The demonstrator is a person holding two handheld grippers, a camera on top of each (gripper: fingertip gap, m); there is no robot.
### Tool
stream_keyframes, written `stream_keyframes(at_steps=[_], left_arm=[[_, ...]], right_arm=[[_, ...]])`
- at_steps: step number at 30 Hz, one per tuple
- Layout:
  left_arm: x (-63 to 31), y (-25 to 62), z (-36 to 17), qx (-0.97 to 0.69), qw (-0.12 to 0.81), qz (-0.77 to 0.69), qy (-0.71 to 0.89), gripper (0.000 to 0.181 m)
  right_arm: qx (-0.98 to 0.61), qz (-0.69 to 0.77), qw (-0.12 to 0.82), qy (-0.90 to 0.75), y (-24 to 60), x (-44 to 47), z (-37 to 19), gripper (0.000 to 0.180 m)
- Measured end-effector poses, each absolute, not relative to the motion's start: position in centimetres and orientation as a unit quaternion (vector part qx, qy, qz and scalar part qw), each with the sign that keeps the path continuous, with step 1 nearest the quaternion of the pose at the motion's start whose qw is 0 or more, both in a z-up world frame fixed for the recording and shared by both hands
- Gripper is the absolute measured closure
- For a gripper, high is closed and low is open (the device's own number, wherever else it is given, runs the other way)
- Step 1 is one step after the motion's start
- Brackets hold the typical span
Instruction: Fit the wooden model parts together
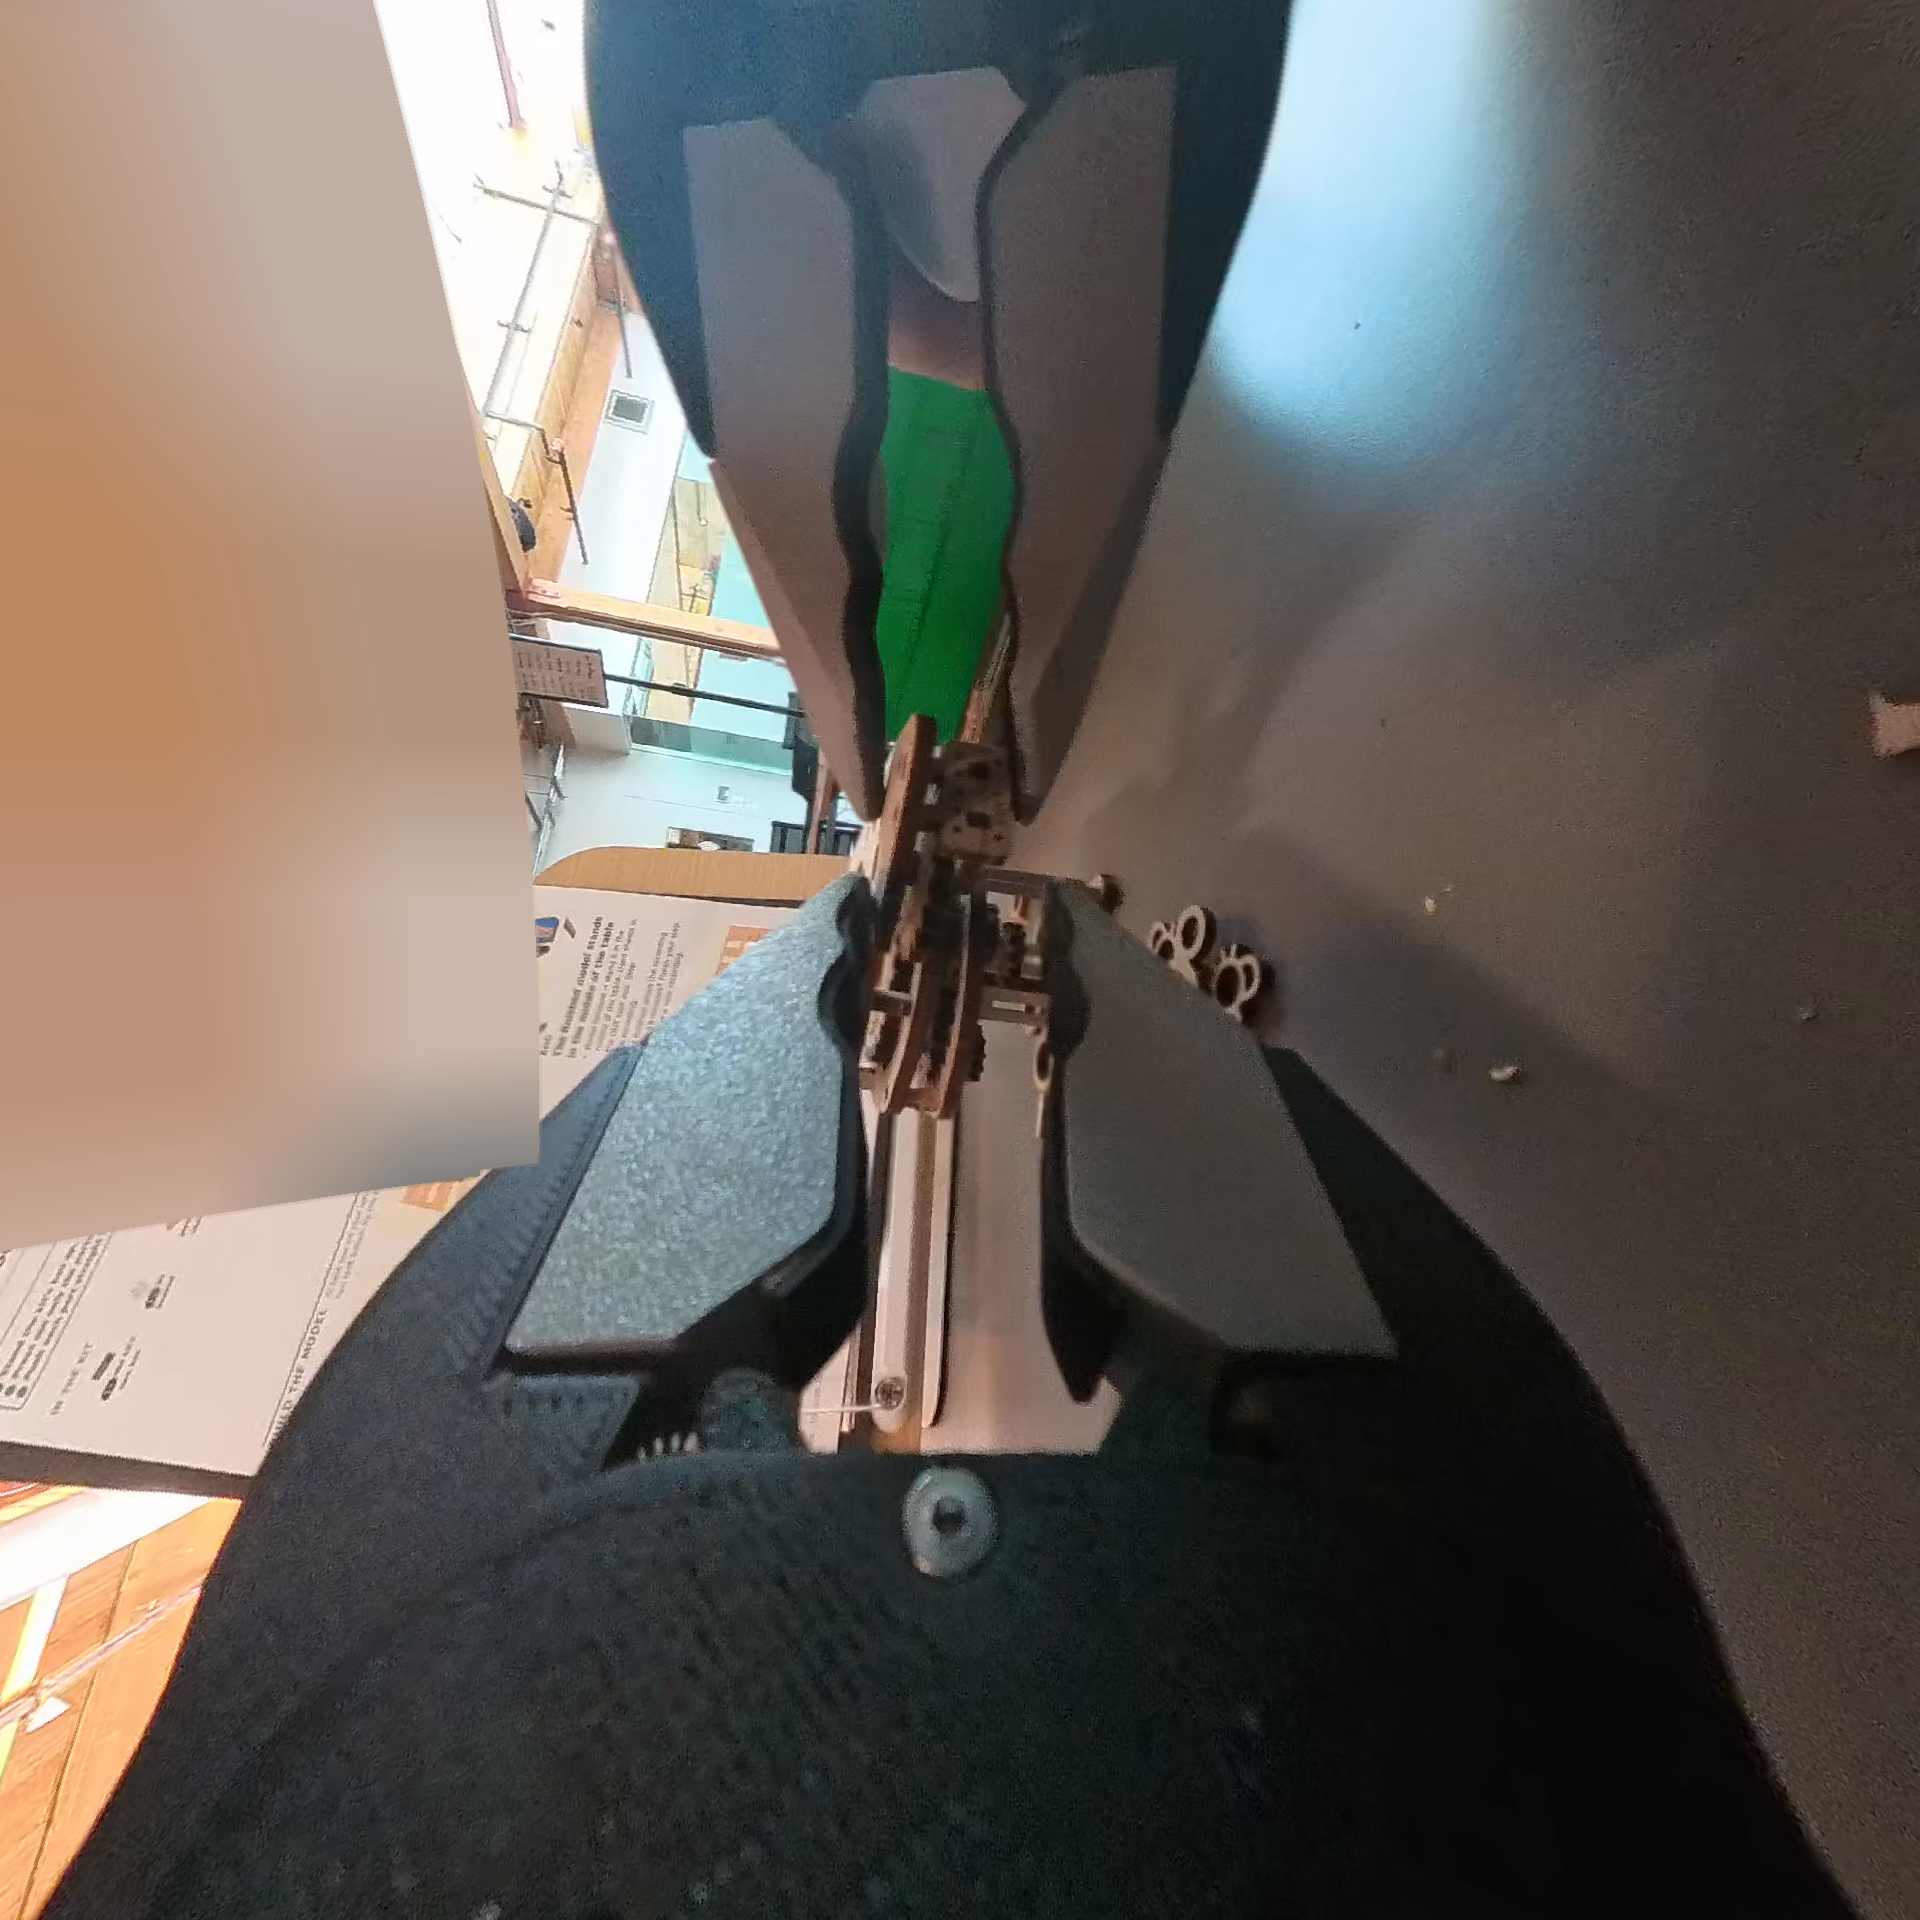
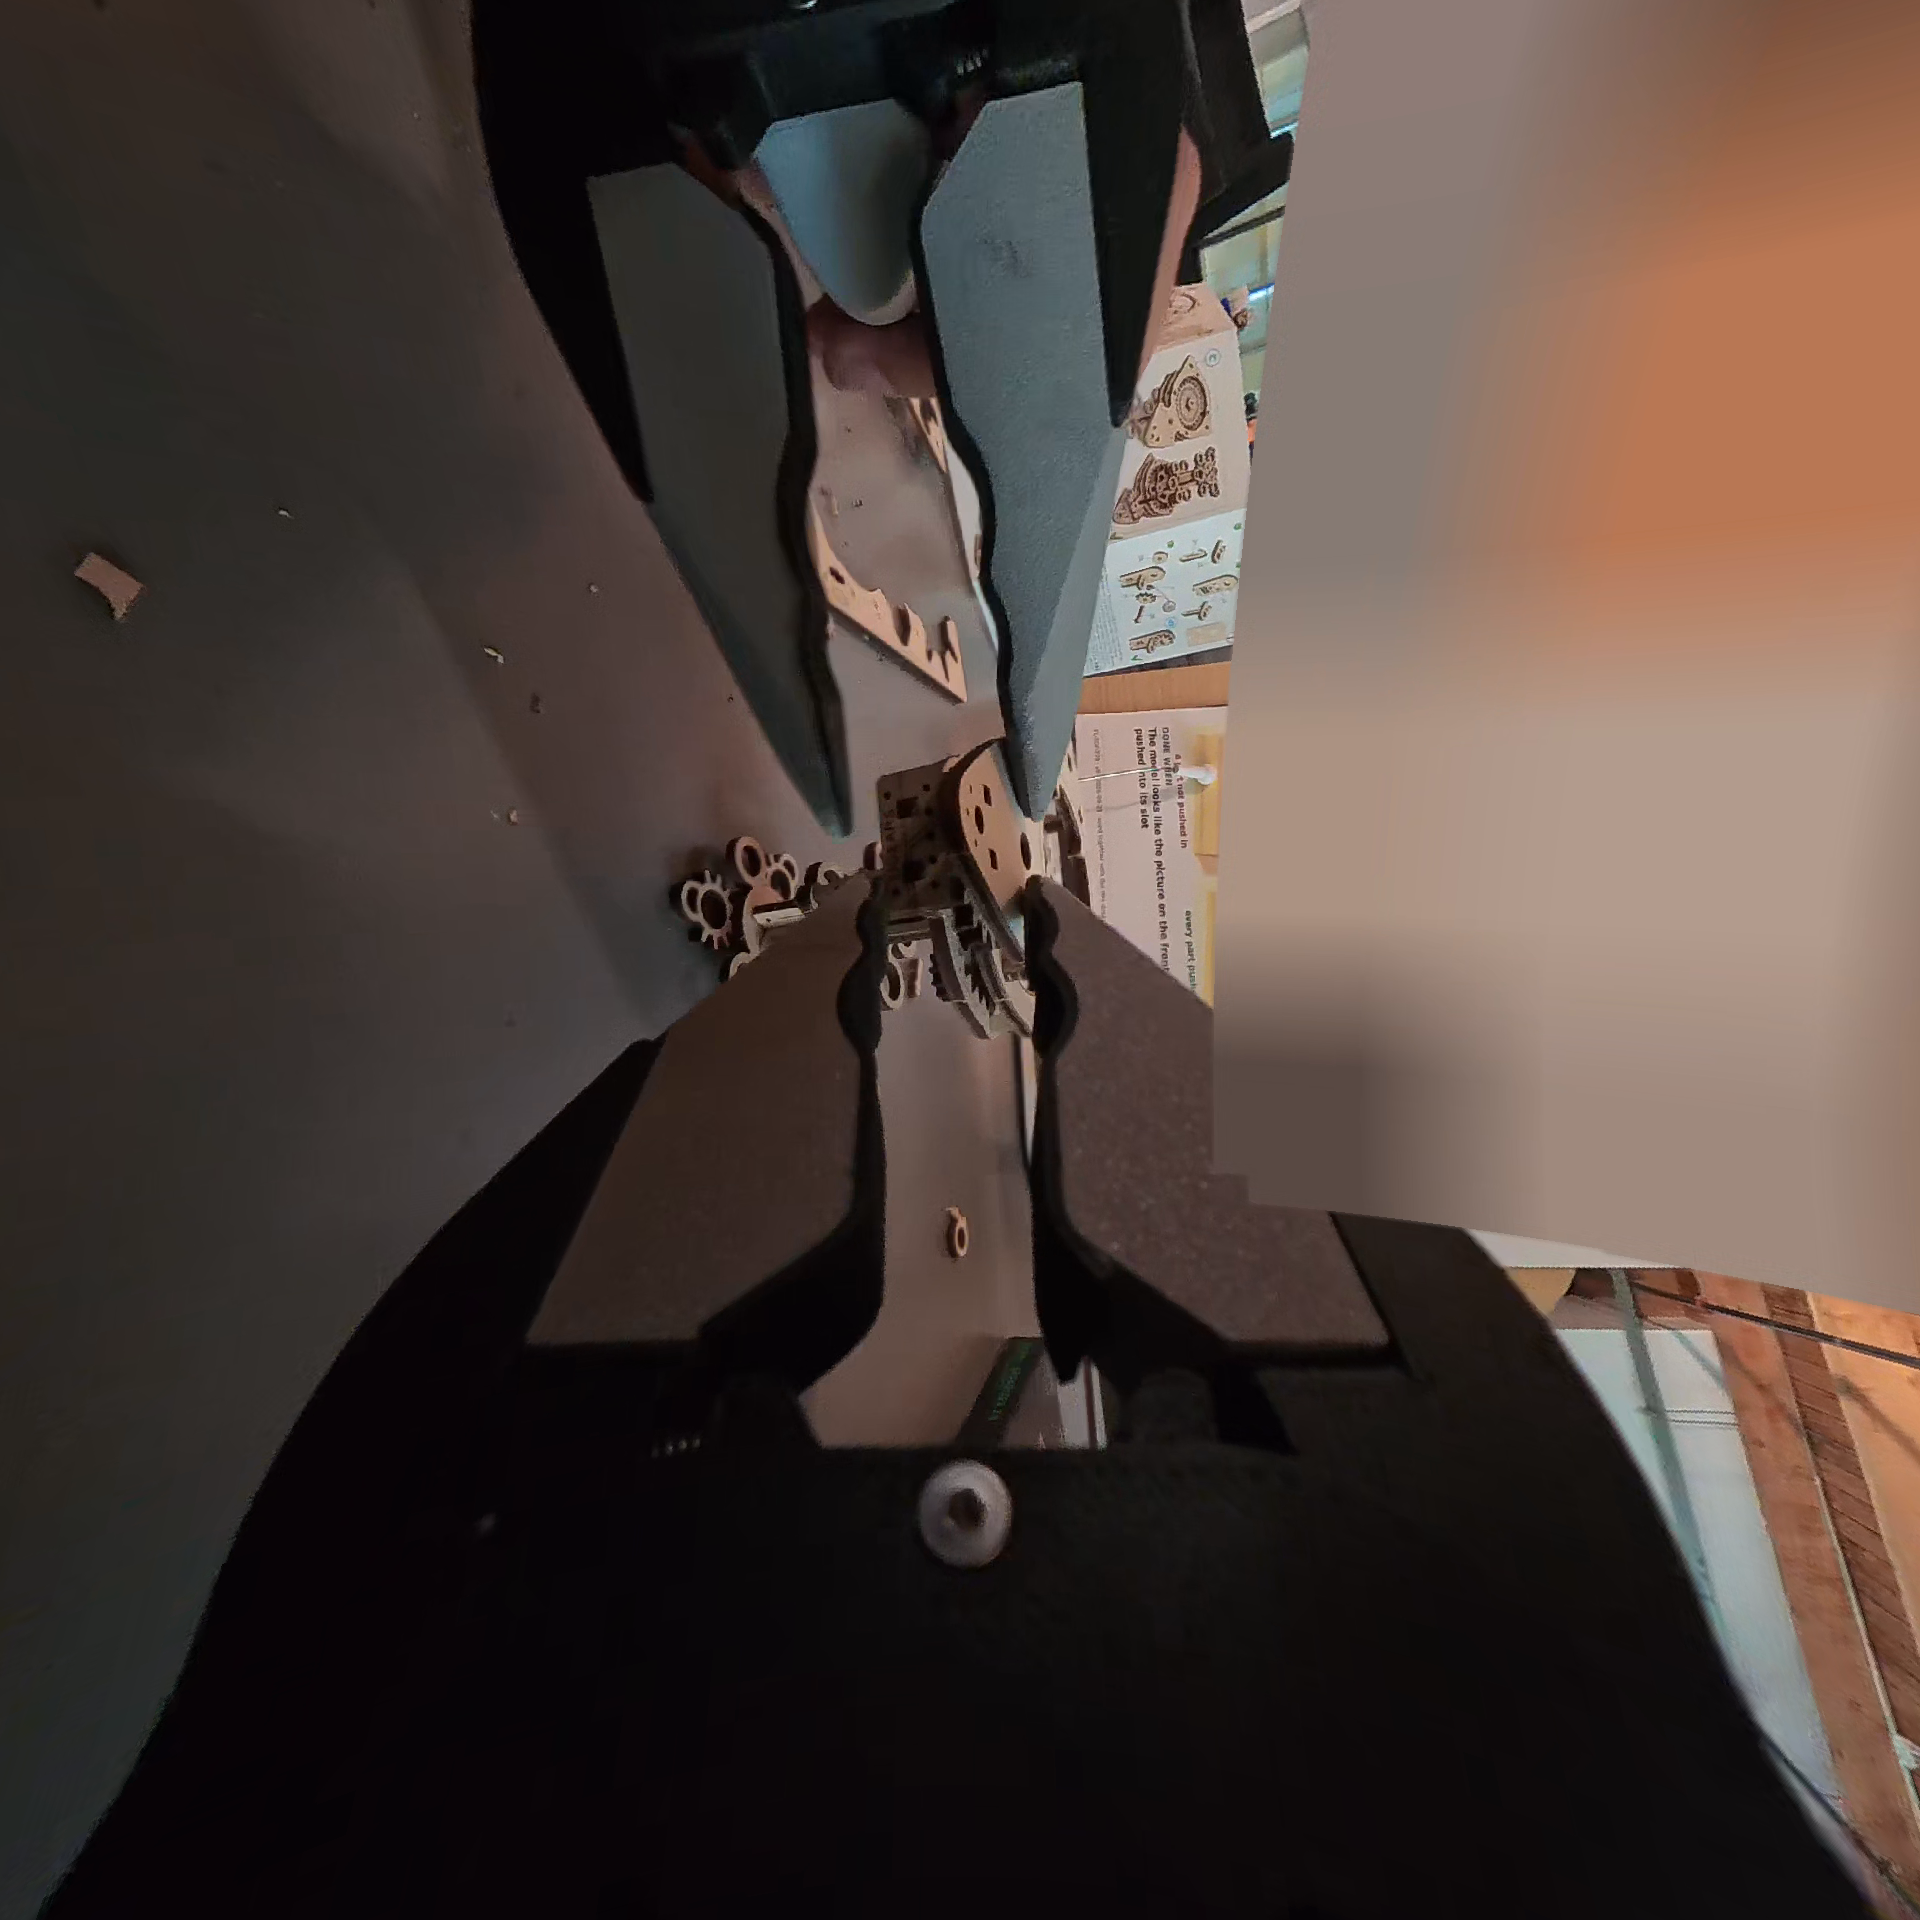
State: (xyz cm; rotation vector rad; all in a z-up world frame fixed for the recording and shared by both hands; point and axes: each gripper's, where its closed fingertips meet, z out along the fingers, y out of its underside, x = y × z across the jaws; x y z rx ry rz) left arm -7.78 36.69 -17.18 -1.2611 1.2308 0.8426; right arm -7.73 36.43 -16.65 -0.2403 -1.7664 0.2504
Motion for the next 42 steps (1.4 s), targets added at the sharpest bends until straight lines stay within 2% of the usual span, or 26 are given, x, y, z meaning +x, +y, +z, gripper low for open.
stream_keyframes(at_steps=[1, 3, 10, 32, 37, 42], left_arm=[[-7.7, 36.7, -17.3, -0.536, 0.558, 0.357, 0.524, 0.148], [-7.7, 36.8, -17.4, -0.534, 0.557, 0.361, 0.524, 0.146], [-7.3, 36.8, -16.8, -0.514, 0.561, 0.379, 0.526, 0.160], [-7.9, 37.3, -16.6, -0.524, 0.553, 0.388, 0.519, 0.163], [-8.1, 37.4, -16.4, -0.529, 0.556, 0.387, 0.510, 0.162], [-8.2, 37.4, -16.3, -0.528, 0.558, 0.389, 0.507, 0.162]], right_arm=[[-0.107, 0.112, 0.620, -0.769, 36.5, -7.7, -16.6, 0.157], [-0.106, 0.112, 0.621, -0.769, 36.5, -7.7, -16.6, 0.158], [-0.098, 0.100, 0.625, -0.768, 36.2, -7.8, -16.7, 0.158], [-0.104, 0.011, 0.646, -0.756, 37.2, -8.2, -16.7, 0.164], [-0.127, 0.054, 0.632, -0.762, 37.3, -8.4, -16.5, 0.160], [-0.089, 0.016, 0.678, -0.729, 37.4, -8.2, -16.1, 0.162]])
